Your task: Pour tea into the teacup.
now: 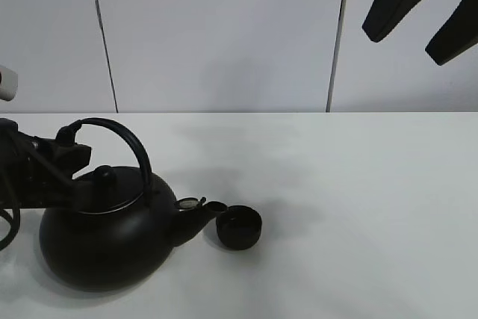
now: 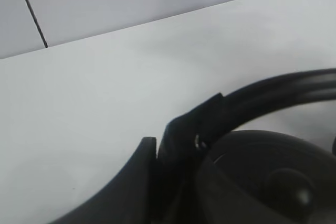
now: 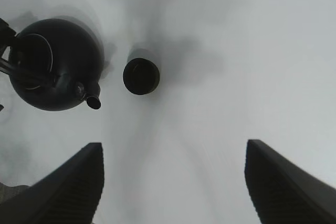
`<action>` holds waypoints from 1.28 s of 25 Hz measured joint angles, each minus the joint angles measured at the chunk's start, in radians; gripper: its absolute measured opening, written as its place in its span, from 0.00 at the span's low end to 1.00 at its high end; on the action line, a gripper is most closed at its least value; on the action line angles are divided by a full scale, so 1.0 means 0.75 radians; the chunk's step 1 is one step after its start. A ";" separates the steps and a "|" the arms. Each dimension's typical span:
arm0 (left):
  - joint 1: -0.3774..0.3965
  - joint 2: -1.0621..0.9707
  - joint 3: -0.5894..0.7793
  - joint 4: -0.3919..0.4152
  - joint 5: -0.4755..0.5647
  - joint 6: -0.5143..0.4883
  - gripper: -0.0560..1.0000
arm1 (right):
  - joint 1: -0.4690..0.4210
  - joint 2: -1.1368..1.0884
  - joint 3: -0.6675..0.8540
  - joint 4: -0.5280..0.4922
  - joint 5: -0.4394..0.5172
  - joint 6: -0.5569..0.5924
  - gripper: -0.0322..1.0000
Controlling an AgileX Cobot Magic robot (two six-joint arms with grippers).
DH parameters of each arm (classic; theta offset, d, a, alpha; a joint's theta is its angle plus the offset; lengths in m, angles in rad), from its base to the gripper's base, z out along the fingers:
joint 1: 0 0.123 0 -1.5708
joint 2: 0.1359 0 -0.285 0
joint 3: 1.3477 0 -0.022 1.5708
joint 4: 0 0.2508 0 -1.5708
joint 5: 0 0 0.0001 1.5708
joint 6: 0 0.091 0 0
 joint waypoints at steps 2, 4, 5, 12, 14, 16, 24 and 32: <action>0.000 0.000 0.000 0.000 -0.005 0.013 0.15 | 0.000 0.000 0.000 0.000 0.000 0.000 0.53; 0.000 0.000 0.000 0.000 -0.005 0.016 0.15 | 0.000 0.000 0.000 0.000 0.000 0.000 0.53; 0.000 0.000 0.000 0.000 -0.005 0.017 0.15 | 0.000 0.000 0.000 0.000 0.000 0.000 0.53; 0.000 -0.002 0.027 0.000 -0.025 0.011 0.15 | 0.000 0.000 0.000 0.000 0.000 0.000 0.53; 0.000 -0.006 0.051 -0.001 -0.040 -0.009 0.15 | 0.000 0.000 0.000 0.000 0.000 0.000 0.53; 0.000 -0.011 0.074 -0.002 -0.056 -0.024 0.15 | 0.000 0.000 0.000 0.000 0.000 0.000 0.53; 0.000 -0.030 0.116 0.010 -0.133 -0.065 0.33 | 0.000 0.000 0.000 0.000 0.000 0.000 0.53; 0.000 -0.031 0.202 0.057 -0.140 -0.137 0.37 | 0.000 0.000 0.000 0.000 0.000 0.000 0.53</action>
